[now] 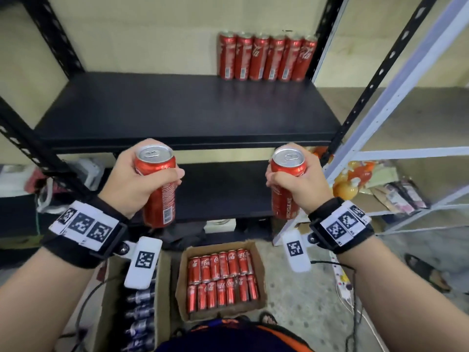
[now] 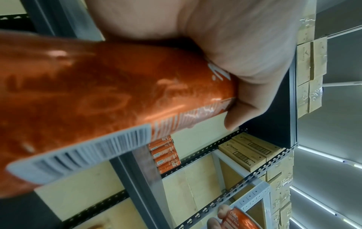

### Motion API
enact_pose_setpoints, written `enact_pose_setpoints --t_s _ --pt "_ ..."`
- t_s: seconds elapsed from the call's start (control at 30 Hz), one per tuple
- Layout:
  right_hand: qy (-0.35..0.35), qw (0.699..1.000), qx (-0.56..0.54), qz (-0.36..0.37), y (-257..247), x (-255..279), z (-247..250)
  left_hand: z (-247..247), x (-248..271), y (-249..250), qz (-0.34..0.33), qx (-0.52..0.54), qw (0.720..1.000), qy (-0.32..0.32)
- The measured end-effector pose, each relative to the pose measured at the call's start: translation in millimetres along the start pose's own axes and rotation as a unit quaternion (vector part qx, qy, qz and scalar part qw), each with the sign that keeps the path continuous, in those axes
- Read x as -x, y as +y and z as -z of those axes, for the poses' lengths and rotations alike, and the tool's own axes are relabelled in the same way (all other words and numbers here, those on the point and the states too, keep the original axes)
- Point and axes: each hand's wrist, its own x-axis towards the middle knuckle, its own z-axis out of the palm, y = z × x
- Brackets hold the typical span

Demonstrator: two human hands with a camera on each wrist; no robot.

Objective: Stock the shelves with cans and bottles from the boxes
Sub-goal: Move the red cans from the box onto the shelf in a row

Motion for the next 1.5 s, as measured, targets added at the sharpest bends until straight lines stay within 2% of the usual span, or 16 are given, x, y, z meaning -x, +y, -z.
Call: enact_pose_setpoints --t_s 0.2,0.3,0.57,0.83,1.03,1.27,1.5 --pt "0.029 0.997 0.041 0.063 -27 -40 -41 51 -20 20 -0.029 -0.014 0.999 -0.004" --pt "0.04 0.996 0.05 0.07 -35 -58 -63 69 -33 28 -0.035 -0.009 0.999 -0.013" --pt "0.02 0.995 0.053 0.083 -38 -130 -88 86 -84 34 -0.062 -0.047 0.997 0.008" --pt "-0.022 0.995 0.024 0.095 -20 -217 -71 48 -151 18 -0.058 -0.092 0.992 0.056" --pt "-0.086 0.993 0.019 0.083 11 -267 -60 13 -200 5 -0.026 -0.124 0.99 0.068" --pt "-0.136 0.99 -0.018 0.043 42 -282 -49 -19 -238 -16 0.003 -0.145 0.987 0.072" --pt "-0.14 0.988 -0.05 0.042 59 -282 -46 -37 -243 -45 0.006 -0.134 0.986 0.1"
